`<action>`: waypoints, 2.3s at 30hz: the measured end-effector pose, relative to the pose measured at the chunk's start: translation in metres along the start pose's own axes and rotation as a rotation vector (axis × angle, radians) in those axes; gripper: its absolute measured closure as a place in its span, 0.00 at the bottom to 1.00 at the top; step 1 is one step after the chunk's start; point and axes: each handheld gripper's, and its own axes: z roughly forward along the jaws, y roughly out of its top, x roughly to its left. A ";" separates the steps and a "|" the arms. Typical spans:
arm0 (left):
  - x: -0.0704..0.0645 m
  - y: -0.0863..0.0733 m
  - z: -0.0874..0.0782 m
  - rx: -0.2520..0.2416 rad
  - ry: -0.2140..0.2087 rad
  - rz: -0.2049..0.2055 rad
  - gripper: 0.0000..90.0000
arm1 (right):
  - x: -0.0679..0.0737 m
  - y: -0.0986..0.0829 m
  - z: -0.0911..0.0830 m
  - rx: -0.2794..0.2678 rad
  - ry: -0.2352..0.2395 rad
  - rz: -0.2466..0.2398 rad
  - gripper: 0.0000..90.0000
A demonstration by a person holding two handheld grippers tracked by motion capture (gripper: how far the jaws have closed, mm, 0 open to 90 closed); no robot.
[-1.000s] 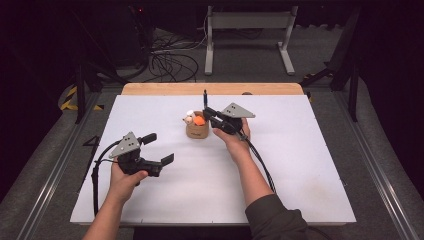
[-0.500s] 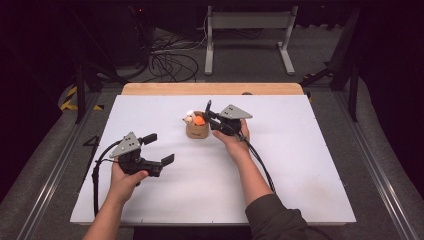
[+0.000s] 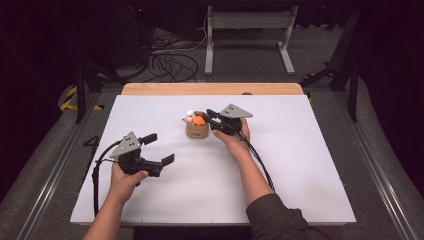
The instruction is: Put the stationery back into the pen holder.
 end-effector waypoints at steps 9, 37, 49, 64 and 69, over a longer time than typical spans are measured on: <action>0.000 0.000 0.000 -0.004 0.001 0.001 0.02 | -0.001 0.002 -0.004 -0.012 -0.001 0.026 0.73; 0.000 0.000 0.000 -0.008 0.001 -0.006 0.02 | 0.000 0.008 -0.011 -0.053 0.014 0.051 0.63; 0.001 0.000 0.000 -0.010 0.004 0.000 0.02 | 0.000 0.005 -0.018 -0.070 0.021 0.067 0.57; 0.001 0.000 -0.001 -0.014 0.009 -0.004 0.02 | -0.001 0.012 -0.033 -0.098 0.004 0.083 0.34; 0.002 0.000 -0.001 -0.014 0.011 -0.004 0.02 | -0.002 0.013 -0.038 -0.100 -0.001 0.079 0.29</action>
